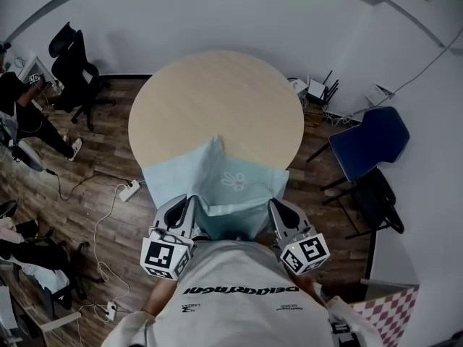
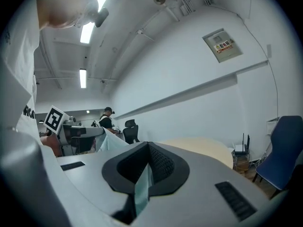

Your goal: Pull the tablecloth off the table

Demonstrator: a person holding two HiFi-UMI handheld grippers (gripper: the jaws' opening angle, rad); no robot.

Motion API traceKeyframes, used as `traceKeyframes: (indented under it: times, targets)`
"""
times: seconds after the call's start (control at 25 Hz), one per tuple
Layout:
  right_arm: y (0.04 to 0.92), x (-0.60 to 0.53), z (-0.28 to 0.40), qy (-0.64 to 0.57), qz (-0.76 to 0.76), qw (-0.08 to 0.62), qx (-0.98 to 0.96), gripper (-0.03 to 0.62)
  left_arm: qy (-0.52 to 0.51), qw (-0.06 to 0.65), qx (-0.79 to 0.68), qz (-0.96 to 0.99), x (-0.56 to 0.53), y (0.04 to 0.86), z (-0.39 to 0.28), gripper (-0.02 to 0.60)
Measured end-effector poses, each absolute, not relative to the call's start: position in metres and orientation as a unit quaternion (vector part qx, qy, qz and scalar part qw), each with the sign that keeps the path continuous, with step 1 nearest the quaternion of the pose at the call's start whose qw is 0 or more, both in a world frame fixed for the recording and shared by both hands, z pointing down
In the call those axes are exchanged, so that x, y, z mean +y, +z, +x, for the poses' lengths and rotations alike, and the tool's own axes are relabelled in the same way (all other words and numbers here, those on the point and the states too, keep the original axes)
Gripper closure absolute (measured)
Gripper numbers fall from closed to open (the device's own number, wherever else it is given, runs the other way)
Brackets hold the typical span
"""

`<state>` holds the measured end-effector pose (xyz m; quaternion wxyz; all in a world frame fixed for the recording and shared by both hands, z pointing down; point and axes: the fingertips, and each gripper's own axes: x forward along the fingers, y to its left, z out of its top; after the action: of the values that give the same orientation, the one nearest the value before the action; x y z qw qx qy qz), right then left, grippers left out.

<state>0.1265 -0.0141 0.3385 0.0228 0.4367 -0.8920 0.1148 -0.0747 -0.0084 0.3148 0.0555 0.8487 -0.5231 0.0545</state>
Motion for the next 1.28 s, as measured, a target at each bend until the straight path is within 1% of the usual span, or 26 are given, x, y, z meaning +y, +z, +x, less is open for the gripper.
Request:
traceKeyframes:
  times: [0.44,1.28]
  targets:
    - [0.254,-0.025,0.125,0.046,0.446,-0.039,-0.893,0.559,0.004,-0.005,-0.532,0.847,-0.011,0.245,-0.069,0.566]
    - [0.193,-0.072,0.124,0.006,0.489,-0.092,-0.868,0.559,-0.049,-0.038,-0.554,0.83,-0.048,0.186,-0.085,0.566]
